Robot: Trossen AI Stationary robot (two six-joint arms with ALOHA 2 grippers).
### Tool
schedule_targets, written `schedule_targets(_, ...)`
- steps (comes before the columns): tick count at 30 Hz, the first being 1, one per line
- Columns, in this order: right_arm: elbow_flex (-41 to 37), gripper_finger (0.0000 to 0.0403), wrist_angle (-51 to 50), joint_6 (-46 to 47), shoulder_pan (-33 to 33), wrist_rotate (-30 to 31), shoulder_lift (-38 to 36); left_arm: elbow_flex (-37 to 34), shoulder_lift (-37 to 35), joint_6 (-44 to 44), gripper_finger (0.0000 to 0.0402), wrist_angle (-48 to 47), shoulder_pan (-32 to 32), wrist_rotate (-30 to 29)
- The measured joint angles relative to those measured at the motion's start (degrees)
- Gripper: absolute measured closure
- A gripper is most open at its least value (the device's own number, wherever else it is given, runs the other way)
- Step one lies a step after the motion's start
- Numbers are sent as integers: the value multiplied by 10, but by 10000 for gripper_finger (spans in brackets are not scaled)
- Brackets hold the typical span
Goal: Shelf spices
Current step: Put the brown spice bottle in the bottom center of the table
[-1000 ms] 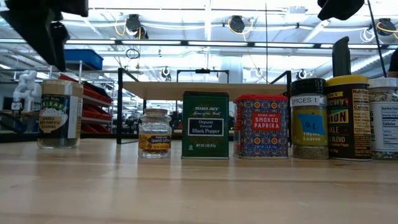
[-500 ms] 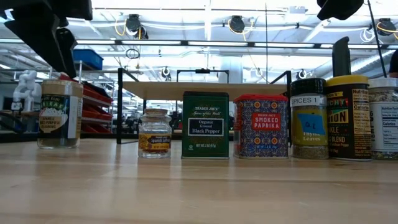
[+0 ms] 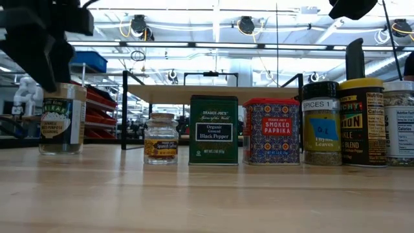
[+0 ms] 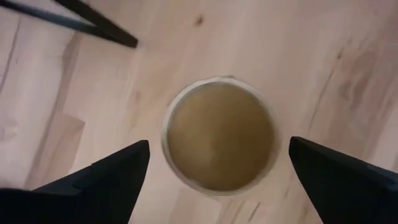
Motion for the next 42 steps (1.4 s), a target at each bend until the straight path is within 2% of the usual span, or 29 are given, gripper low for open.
schedule_targets(10,0,151,2,0,0,0,0,-3,-1,43,14,42,24,10)
schedule_targets(27,0,151,1,-2,0,0,0,-2,-1,74,118,41,59,25)
schedule_targets(42,0,151,1,-2,0,0,0,-1,-1,65,120,49,58,52)
